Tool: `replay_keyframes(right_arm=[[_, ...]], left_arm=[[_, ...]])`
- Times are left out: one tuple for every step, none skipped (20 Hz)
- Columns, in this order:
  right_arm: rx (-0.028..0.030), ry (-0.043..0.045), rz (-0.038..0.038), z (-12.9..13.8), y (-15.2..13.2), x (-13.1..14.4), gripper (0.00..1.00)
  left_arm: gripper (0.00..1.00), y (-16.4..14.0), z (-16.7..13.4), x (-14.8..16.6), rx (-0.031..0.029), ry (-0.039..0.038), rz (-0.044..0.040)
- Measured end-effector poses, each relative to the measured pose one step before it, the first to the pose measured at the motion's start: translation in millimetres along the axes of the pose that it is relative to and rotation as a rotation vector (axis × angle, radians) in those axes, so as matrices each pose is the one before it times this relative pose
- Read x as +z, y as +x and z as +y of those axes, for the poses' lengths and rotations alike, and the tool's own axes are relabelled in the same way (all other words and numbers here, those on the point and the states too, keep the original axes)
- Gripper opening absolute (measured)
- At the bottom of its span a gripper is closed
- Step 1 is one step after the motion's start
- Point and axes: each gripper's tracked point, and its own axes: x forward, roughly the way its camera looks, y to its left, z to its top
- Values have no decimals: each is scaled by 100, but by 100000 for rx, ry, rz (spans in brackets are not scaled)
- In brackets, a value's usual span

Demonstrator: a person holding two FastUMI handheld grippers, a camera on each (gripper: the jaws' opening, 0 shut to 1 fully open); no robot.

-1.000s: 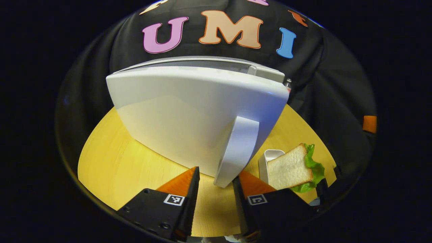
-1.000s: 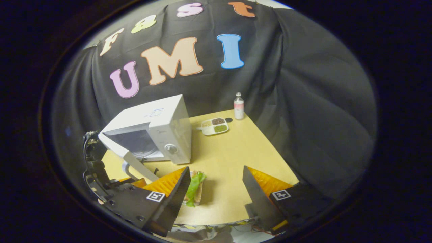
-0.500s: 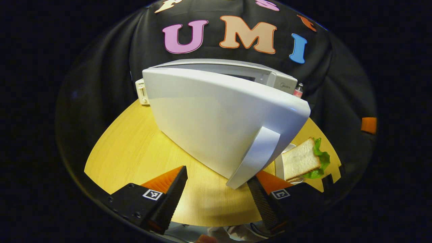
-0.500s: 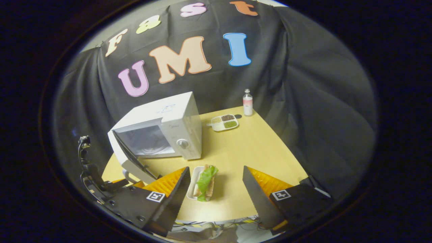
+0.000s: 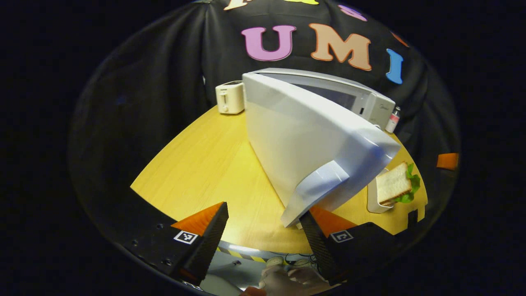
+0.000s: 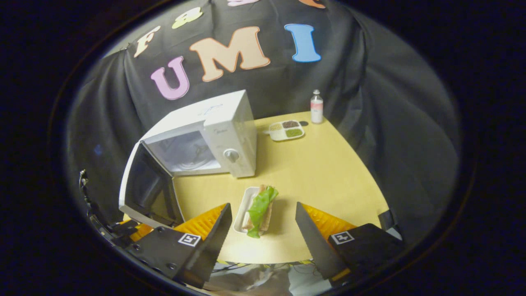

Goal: Open the microwave oven with the left hand, put the food in, and close the microwave oven.

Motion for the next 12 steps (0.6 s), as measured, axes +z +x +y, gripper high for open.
replay_keyframes(right_arm=[[1406,570,2378,210,553,-331,93],[1375,643,2167,204,572,-364,99],[913,264,1914,179,508,-286,99],[366,-797,2014,-57,684,-390,94],[37,-1622,1342,-126,675,-213,99],[-239,-1506,1822,-175,805,-306,99],[161,-1034,1997,-131,625,-350,99],[675,-649,2063,107,586,-408,93],[884,0,2150,36,650,-392,94],[1012,424,1793,149,469,-310,92],[1027,710,1844,110,381,-213,92],[750,961,1887,13,335,-385,92]], left_arm=[[100,-406,1276,-483,3197,-1945,426],[100,-318,1088,-271,1935,-2261,-145],[100,-205,942,-294,2094,-2490,175],[100,-336,952,-206,1527,-1562,41],[100,-383,1492,-107,3128,-802,-958],[100,-185,1993,-126,4602,-270,-395],[99,-418,2032,-302,4701,-4,208],[99,-328,1976,-50,4485,-937,-421],[99,-598,1717,-5,3945,-2159,-430],[99,-511,1681,362,3839,-3124,-923],[99,-571,1330,217,3490,-3278,-797],[99,-737,1149,665,3085,-3484,-1990]])
